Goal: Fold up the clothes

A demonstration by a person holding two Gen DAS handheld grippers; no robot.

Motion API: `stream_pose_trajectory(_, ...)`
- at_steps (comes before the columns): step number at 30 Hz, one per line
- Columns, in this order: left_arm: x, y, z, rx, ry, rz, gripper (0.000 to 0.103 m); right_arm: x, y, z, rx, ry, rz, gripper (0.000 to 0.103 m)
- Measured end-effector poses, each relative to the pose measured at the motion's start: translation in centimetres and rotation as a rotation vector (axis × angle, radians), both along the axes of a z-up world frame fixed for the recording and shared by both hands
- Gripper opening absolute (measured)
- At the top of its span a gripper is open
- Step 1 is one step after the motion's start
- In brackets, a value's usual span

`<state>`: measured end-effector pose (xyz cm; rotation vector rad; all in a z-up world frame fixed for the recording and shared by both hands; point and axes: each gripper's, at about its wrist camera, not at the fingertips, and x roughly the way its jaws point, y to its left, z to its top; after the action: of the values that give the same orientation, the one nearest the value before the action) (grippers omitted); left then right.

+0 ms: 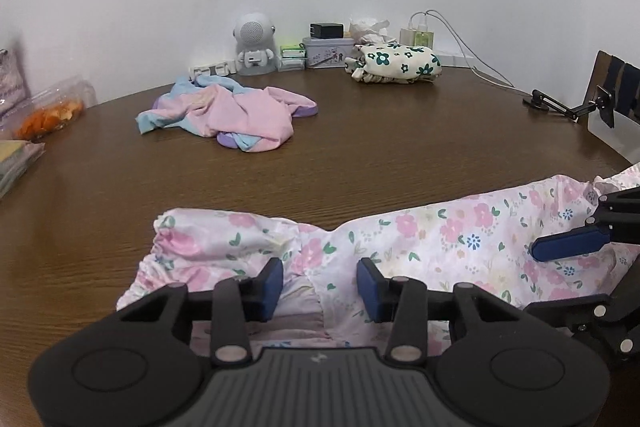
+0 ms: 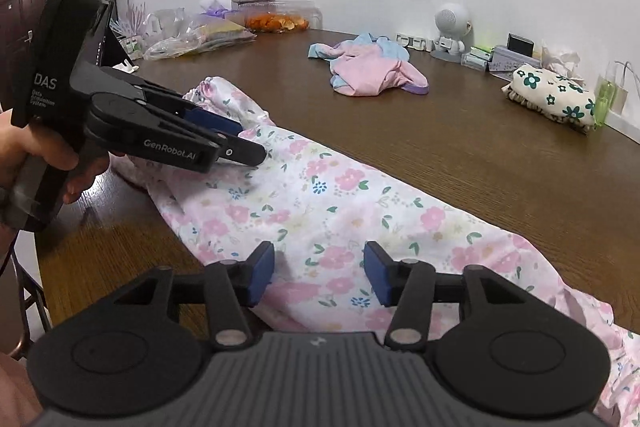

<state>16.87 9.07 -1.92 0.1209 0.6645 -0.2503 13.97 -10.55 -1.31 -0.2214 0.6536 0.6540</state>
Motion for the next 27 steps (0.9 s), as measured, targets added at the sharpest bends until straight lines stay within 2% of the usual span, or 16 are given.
stream_pose_trajectory(1,-0.2,0.1,0.1,-0.003,-0.002,0.003,0.044,0.1,-0.1,0.2,0.005,0.004,0.003,0.052)
stream_pose_trajectory(5,-2.1,1.0,1.0,-0.013,-0.029,0.021,0.067,0.1,-1.3,1.8,0.050,-0.033,-0.008,0.054)
stream_pose_trajectory(8,-3.5,1.8,1.6,-0.021,-0.049,0.034,0.065,0.6,-2.4,2.7,0.051,-0.061,-0.055,0.055)
stream_pose_trajectory(10,-4.5,2.2,2.0,-0.027,-0.063,0.043,0.062,1.0,-2.7,2.5,0.048,-0.045,-0.073,0.055)
stream_pose_trajectory(12,-5.3,2.7,2.3,-0.030,-0.070,0.051,0.051,1.3,-2.8,2.0,0.040,-0.024,-0.081,0.055)
stream_pose_trajectory(14,-5.3,2.9,1.5,-0.020,-0.035,0.056,0.046,1.2,-2.5,1.3,0.027,-0.005,-0.074,0.055)
stream_pose_trajectory(17,-5.1,2.9,0.5,-0.018,-0.004,0.065,0.046,1.1,-2.1,0.3,0.006,0.015,-0.073,0.056)
stream_pose_trajectory(23,-5.4,2.6,0.4,-0.018,-0.018,0.085,0.047,0.9,-2.0,-0.1,0.003,0.006,-0.082,0.057)
stream_pose_trajectory(25,-5.7,2.8,0.9,-0.031,-0.029,0.096,0.051,0.9,-2.1,0.3,0.014,0.014,-0.076,0.058)
stream_pose_trajectory(27,-6.1,3.0,1.5,-0.047,-0.048,0.110,0.072,0.3,-2.6,1.2,0.051,0.001,-0.067,0.059)
